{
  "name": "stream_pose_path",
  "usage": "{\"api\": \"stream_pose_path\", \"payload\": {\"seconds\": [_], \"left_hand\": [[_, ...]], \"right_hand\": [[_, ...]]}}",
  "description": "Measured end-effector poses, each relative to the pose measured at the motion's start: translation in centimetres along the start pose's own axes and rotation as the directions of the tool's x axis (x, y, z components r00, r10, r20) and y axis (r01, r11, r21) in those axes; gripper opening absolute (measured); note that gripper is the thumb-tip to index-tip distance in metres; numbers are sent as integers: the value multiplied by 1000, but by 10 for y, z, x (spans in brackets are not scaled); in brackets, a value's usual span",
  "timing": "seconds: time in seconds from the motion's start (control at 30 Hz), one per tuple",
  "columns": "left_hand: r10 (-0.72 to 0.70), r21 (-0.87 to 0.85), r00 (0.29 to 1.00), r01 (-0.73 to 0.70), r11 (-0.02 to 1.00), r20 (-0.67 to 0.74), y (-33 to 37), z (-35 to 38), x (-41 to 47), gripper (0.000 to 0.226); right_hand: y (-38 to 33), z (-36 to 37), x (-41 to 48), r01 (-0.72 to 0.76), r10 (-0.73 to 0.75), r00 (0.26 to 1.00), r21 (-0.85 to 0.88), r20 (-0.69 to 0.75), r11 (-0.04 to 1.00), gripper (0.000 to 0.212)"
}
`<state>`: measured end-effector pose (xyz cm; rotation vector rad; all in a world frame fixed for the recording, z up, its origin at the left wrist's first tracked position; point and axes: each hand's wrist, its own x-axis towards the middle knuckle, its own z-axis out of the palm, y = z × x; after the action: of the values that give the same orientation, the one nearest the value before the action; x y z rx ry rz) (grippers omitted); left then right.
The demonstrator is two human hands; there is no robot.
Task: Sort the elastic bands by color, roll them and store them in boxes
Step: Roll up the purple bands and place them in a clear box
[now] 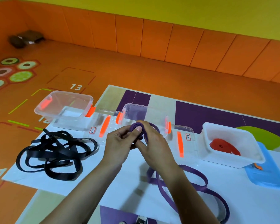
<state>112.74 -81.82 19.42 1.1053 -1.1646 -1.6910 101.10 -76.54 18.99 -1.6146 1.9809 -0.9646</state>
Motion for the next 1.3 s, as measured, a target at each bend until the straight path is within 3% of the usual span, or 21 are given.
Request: {"api": "stream_pose_path", "payload": {"seconds": [0.13,0.23,0.37,0.47,0.57,0.63,0.73,0.83,0.93,1.0,1.13,1.2,1.3], "left_hand": [[-123,138,956,89,986,267,17,-22,9,14],[-89,245,914,-12,970,396,31,-31,19,16],[44,281,910,-172,944,412,36,-28,26,21],[156,225,920,-248,942,360,30,-23,25,24],[218,145,944,-258,955,246,24,-18,21,22],[222,49,962,-232,971,159,24,-15,19,21],[182,-58,978,-177,983,105,24,-12,16,19],[133,-90,979,-121,989,152,21,-11,14,26],[70,-70,965,-54,996,252,25,-16,13,35],[10,45,945,-26,999,328,34,-21,13,29],[22,437,911,-219,872,412,55,-30,19,26],[24,488,892,-269,830,451,66,-31,20,22],[-13,568,882,-292,770,471,74,-31,20,18]], "right_hand": [[10,-24,2,-4,-11,974,64,228,998,64],[11,-41,10,92,-86,945,-5,316,996,70],[6,-49,16,111,-116,955,34,274,993,70],[6,-48,17,67,-77,988,81,131,994,69],[9,-45,12,-61,42,996,262,80,963,48],[6,-43,8,-99,61,993,424,104,900,31],[2,-36,8,-84,93,996,580,15,810,15],[5,-30,9,-46,98,994,585,-56,810,16],[11,-36,9,-17,43,998,552,-34,834,18],[13,-49,9,-33,14,999,514,41,857,19],[11,-71,16,-58,-24,970,325,243,944,18],[7,-75,18,-54,-17,965,262,261,964,18],[5,-76,18,-65,-4,975,299,224,952,18]]}}
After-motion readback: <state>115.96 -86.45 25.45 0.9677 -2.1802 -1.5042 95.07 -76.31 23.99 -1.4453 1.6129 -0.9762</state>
